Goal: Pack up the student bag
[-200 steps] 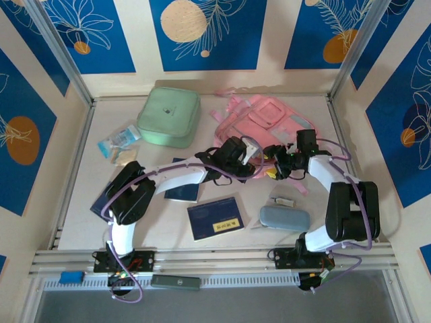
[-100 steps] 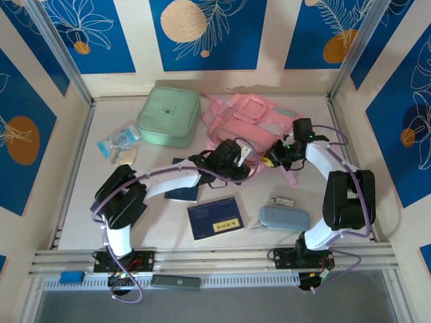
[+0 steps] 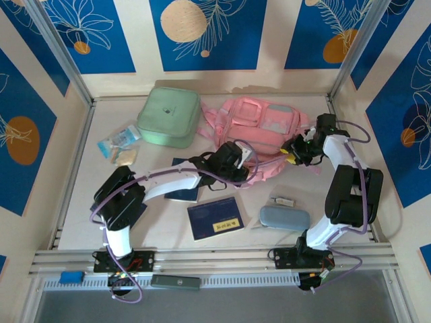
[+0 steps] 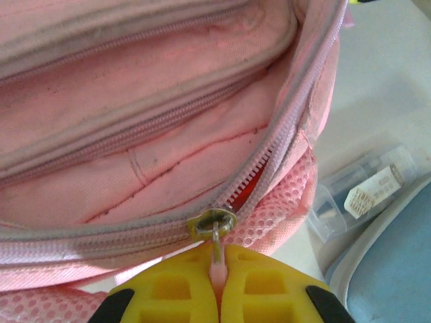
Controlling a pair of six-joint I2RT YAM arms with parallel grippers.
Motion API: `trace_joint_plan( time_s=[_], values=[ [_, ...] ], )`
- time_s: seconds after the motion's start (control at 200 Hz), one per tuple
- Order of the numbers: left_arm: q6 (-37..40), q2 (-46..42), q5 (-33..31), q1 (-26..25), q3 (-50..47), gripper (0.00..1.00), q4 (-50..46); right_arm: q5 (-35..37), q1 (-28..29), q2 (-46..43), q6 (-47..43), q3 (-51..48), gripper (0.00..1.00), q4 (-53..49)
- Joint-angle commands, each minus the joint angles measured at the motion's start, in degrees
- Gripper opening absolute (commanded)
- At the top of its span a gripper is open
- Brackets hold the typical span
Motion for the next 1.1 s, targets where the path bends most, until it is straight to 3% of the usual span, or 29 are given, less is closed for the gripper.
trace_joint_plan(
  time_s=[0.0, 0.12, 0.23, 0.3, 0.385, 0.555, 0.72, 0.9, 0.985, 1.045, 1.095],
  values=[
    [-0.7, 0.7, 2.2, 0.2, 3.7, 0.0, 0.6, 0.7, -0.2, -9.7, 1.4, -4.8, 0.67, 1.5],
    [0.0, 1.3, 2.1, 0.2, 3.8, 0.0, 0.8, -3.6, 1.2, -18.0, 7.3, -12.3, 0.78, 1.8],
    [-0.6, 2.5, 4.3, -0.2, 5.6, 0.0, 0.6, -5.8, 4.1, -21.8, 17.5, -18.0, 0.79, 5.4],
    [-0.3, 2.9, 4.7, -0.4, 5.5, 0.0, 1.1, -7.5, 6.9, -23.7, 26.6, -22.8, 0.79, 13.8],
    [-0.3, 3.1, 3.8, -0.4, 5.2, 0.0, 0.1, -6.4, 9.5, -23.4, 34.1, -24.0, 0.79, 18.7],
    [-1.4, 2.5, 4.7, -0.5, 3.4, 0.0, 3.2, 3.2, 16.7, -20.8, 43.4, -23.5, 0.78, 22.5],
    [-2.1, 3.8, 5.8, -0.6, 5.2, 0.0, 3.3, 8.7, 19.7, -15.4, 42.4, -20.1, 0.65, 21.6],
    [-2.1, 3.8, 6.3, -0.6, 5.5, 0.0, 3.4, 8.5, 19.9, -10.5, 38.7, -19.5, 0.5, 23.4],
    [-1.9, 3.4, 5.8, -0.6, 5.4, 0.0, 2.5, 8.7, 19.6, -8.7, 34.5, -18.6, 0.37, 22.6],
    [-1.4, 2.7, 5.5, -0.7, 5.2, 0.0, 1.7, 10.2, 19.2, -8.0, 30.9, -17.4, 0.2, 19.9],
    [-0.4, 2.0, 5.2, -0.5, 5.0, 0.0, 0.7, 11.8, 18.7, -7.9, 27.5, -16.8, 0.13, 18.1]
  ],
)
